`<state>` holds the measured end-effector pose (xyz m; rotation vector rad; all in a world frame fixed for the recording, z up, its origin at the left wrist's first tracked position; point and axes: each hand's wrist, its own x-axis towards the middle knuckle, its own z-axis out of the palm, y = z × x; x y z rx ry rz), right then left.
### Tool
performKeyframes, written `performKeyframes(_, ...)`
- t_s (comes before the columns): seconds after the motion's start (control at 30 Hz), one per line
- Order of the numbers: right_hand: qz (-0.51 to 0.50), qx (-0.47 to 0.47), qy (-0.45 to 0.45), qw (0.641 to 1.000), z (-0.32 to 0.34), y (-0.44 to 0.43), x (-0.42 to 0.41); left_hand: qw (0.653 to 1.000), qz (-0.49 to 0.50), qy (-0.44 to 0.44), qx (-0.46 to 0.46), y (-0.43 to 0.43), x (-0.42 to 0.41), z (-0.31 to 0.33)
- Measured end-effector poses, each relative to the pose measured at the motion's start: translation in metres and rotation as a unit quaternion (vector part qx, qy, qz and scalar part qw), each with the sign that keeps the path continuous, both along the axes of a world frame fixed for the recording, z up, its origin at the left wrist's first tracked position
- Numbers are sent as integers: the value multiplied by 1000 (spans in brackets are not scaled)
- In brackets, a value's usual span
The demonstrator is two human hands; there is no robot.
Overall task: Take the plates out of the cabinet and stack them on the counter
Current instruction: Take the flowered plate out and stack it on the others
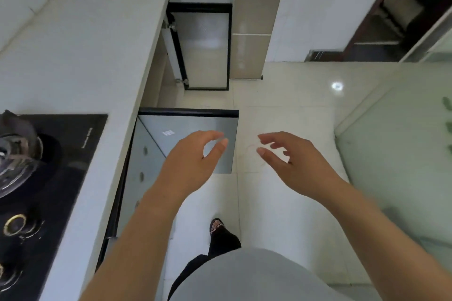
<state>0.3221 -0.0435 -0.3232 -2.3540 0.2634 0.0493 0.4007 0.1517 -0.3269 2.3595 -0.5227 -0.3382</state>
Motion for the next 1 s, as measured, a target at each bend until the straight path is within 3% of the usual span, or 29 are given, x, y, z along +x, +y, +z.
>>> performKeyframes(0.23, -62, -12, -26, 998, 16, -45, 99, 997, -69, -30, -1, -67, 122, 15)
performKeyframes(0.47, -93, 13, -21, 995, 7, -90, 157, 995, -94, -15, 12, -118, 194, 8)
performKeyframes(0.73, -55, 35, 2, 998, -19, -169, 252, 998, -37, -3, 45, -185, 280, -17)
performKeyframes(1.0, -15, 6, 32, 999, -16, -303, 355, 997, -36, 20, 66, -321, 362, -27)
